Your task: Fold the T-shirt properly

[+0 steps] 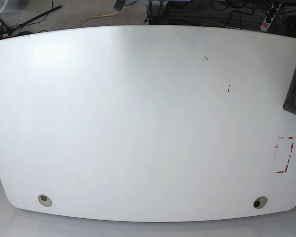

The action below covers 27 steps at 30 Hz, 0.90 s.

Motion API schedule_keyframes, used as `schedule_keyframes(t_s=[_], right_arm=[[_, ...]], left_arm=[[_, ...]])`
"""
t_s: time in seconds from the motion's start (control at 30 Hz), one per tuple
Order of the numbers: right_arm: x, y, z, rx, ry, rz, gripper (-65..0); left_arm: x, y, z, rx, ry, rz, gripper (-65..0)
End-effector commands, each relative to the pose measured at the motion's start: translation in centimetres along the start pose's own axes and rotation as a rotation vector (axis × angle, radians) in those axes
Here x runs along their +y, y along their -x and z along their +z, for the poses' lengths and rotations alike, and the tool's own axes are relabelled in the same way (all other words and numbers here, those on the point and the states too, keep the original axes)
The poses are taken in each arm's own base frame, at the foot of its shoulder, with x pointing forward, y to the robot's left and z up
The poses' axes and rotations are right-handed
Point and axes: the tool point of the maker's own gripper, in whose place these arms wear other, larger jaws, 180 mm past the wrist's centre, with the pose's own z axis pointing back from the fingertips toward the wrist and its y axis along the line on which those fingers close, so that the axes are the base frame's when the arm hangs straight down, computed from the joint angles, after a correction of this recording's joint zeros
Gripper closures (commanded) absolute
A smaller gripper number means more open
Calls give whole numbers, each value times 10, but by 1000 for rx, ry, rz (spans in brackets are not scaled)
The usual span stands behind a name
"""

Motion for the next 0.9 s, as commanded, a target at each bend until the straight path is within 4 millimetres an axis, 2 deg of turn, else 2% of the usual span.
schedule_keyframes(t_s=[0.0,0.03,0.17,0.27,0.37,0.43,0.53,0.63,0.77,0.87], right_arm=[[-4,17,-6,37,-3,-33,-187],[-4,18,-15,49,-9,-38,-187],[-15,10,-44,73,33,-5,-187],[-17,8,-60,101,44,30,-187],[-19,8,-75,134,55,54,-187],[-23,8,-86,158,70,55,-187],[-34,5,-96,180,95,49,-187],[-47,0,-103,198,127,38,-189],[-54,-16,-115,196,135,32,-190],[-57,-26,-122,197,134,24,-190]], left_arm=[[8,32,-4,79,-14,-3,-511],[9,41,-12,108,-15,1,-511],[16,48,-49,150,-34,17,-511],[26,54,-69,191,-71,27,-511],[27,61,-89,243,-72,41,-511],[40,68,-101,297,-83,33,-511],[42,74,-116,368,-82,51,-511],[42,68,-128,399,-83,66,-511],[40,57,-139,417,-78,77,-511],[38,41,-151,416,-73,87,-511]])
